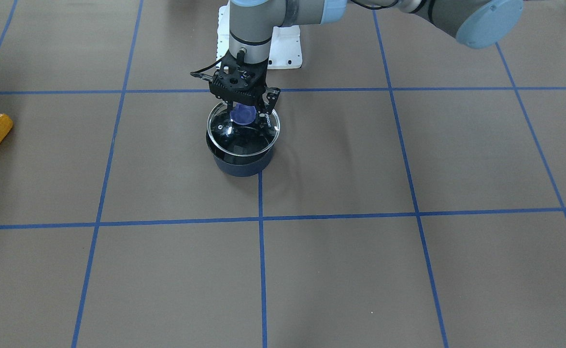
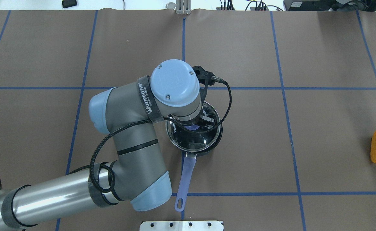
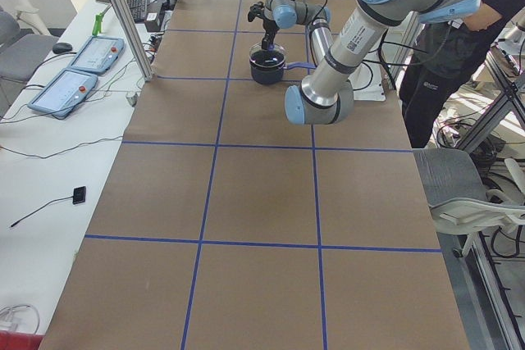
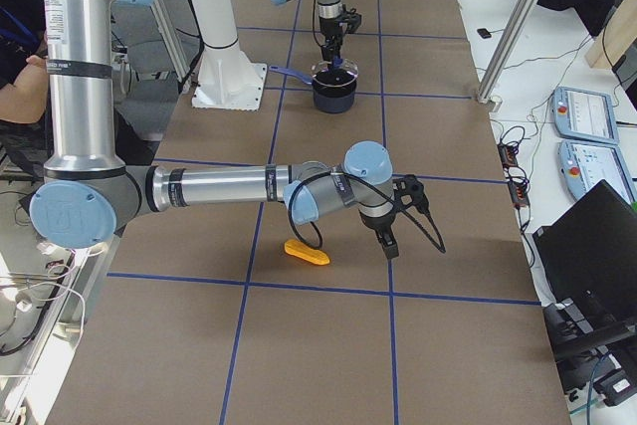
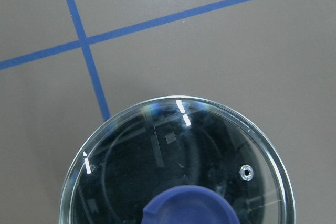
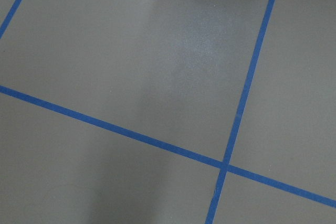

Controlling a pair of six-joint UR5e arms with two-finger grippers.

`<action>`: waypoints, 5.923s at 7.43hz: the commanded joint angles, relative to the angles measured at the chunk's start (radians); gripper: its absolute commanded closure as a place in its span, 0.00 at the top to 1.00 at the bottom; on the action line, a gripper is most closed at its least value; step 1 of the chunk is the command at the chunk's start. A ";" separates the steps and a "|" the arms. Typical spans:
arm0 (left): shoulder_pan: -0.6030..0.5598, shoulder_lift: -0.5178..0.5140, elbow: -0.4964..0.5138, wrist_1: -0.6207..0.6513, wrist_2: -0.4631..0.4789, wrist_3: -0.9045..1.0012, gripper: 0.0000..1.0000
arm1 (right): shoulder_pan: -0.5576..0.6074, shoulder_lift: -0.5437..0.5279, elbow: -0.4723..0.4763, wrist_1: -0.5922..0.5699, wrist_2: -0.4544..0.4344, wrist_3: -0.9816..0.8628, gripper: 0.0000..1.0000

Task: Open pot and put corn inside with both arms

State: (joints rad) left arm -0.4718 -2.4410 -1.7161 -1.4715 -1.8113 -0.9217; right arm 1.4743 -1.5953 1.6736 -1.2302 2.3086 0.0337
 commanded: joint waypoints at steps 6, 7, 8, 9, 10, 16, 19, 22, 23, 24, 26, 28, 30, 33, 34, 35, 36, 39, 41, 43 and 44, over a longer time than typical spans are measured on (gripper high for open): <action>-0.281 0.772 -0.373 -0.206 -0.221 0.596 0.07 | -0.002 0.000 0.000 0.000 -0.002 0.000 1.00; -0.292 0.895 -0.366 -0.328 -0.226 0.657 0.07 | -0.002 0.000 0.000 0.000 -0.002 0.000 1.00; -0.291 0.975 -0.338 -0.425 -0.226 0.662 0.07 | -0.002 0.002 -0.002 0.000 -0.002 0.000 1.00; -0.291 1.038 -0.279 -0.563 -0.227 0.693 0.07 | -0.002 0.002 -0.002 0.000 -0.002 0.000 1.00; -0.291 1.077 -0.181 -0.733 -0.236 0.704 0.07 | -0.003 0.002 -0.002 0.000 -0.002 0.000 1.00; -0.390 1.108 -0.094 -0.895 -0.362 0.695 0.99 | -0.003 0.008 -0.002 0.000 0.000 0.000 1.00; -0.679 0.998 -0.112 -0.618 -0.401 0.696 0.99 | -0.005 0.008 0.000 -0.002 0.002 0.003 1.00; -0.946 0.981 -0.140 -0.251 -0.501 1.010 0.99 | -0.006 0.008 0.002 -0.002 0.017 0.003 1.00; -1.073 0.972 -0.138 -0.098 -0.581 1.058 0.99 | -0.006 0.009 0.003 0.000 0.017 0.017 1.00; -1.120 0.979 -0.134 -0.031 -0.606 1.064 0.99 | -0.009 0.011 0.009 0.003 0.023 0.059 1.00; -1.165 0.982 -0.140 -0.038 -0.606 1.060 0.99 | -0.044 0.005 0.046 0.005 0.020 0.186 1.00; -1.165 0.982 -0.145 -0.041 -0.609 1.061 0.99 | -0.127 -0.068 0.057 0.154 -0.058 0.354 1.00; -1.165 0.984 -0.148 -0.043 -0.609 1.061 0.99 | -0.257 -0.223 0.055 0.428 -0.197 0.582 1.00; -1.165 0.984 -0.151 -0.044 -0.611 1.063 0.99 | -0.477 -0.340 0.041 0.641 -0.409 0.829 1.00; -1.165 0.984 -0.151 -0.044 -0.611 1.064 0.99 | -0.517 -0.372 0.022 0.710 -0.435 0.865 0.98; -1.165 0.984 -0.151 -0.044 -0.611 1.064 0.99 | -0.549 -0.379 -0.001 0.745 -0.472 0.900 0.96; -1.165 0.984 -0.151 -0.044 -0.611 1.064 0.99 | -0.590 -0.379 -0.027 0.747 -0.532 0.916 0.92; -1.165 0.984 -0.151 -0.044 -0.611 1.064 0.99 | -0.638 -0.367 -0.127 0.890 -0.551 0.951 0.72; -1.165 0.984 -0.152 -0.044 -0.611 1.066 0.99 | -0.663 -0.362 -0.127 0.890 -0.571 0.965 0.49; -1.165 0.990 -0.152 -0.044 -0.611 1.066 0.99 | -0.670 -0.353 -0.121 0.890 -0.569 0.963 0.00; -1.165 0.991 -0.152 -0.044 -0.611 1.067 0.99 | -0.669 -0.332 -0.100 0.888 -0.555 0.960 0.00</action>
State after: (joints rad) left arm -1.6368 -1.4525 -1.8683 -1.5156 -2.4221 0.1445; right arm 0.8061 -1.9461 1.5555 -0.3411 1.7428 0.9967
